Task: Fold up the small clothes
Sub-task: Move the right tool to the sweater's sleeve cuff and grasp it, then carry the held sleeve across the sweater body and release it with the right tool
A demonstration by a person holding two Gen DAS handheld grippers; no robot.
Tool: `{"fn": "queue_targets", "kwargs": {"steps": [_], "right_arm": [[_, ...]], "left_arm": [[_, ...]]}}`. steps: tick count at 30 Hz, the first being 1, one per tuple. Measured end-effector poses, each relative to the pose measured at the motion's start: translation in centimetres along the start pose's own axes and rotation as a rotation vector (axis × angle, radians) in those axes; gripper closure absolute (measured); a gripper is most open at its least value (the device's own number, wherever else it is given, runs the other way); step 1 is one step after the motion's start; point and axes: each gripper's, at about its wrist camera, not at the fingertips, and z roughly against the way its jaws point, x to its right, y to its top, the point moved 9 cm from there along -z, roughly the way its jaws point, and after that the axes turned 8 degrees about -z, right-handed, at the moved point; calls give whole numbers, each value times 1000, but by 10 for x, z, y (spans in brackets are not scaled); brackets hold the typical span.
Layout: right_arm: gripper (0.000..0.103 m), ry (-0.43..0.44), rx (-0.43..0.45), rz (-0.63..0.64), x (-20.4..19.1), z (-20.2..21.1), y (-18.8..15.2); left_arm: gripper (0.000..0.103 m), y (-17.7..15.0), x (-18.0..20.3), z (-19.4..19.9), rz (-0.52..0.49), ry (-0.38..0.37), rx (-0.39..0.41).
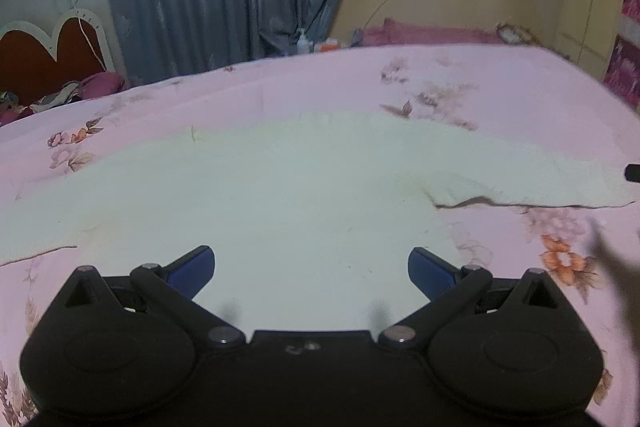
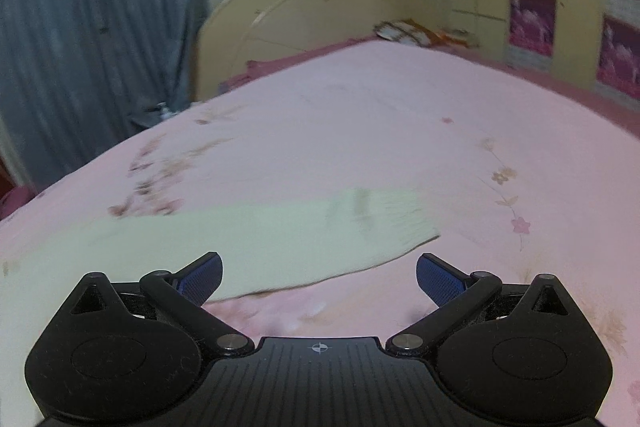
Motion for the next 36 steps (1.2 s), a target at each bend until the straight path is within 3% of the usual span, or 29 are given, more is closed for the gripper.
{"fn": "queue_targets", "kwargs": {"steps": [4, 7, 16, 18, 20, 24, 26, 28, 36], "right_arm": [[1, -25, -16, -52, 27, -27, 3], [46, -39, -55, -123, 47, -45, 1], [47, -4, -47, -273, 82, -61, 7], [63, -9, -37, -270, 85, -62, 8], [101, -3, -45, -282, 89, -63, 7], [101, -25, 34, -258, 95, -42, 18], [101, -68, -37, -278, 106, -54, 9], [101, -71, -27, -267, 103, -51, 11], [101, 18, 20, -162, 38, -36, 23]], "left_arm": [[0, 3, 4, -11, -7, 15, -26], [0, 5, 5, -20, -22, 28, -46], [0, 19, 17, -42, -46, 31, -65], [0, 24, 20, -43, -47, 27, -59], [0, 27, 21, -42, -42, 24, -54], [0, 27, 14, -41, -33, 34, -58], [0, 21, 7, -41, -28, 45, -74], [0, 13, -2, -40, -15, 52, -97], [0, -21, -56, -29, 56, 80, -142]]}}
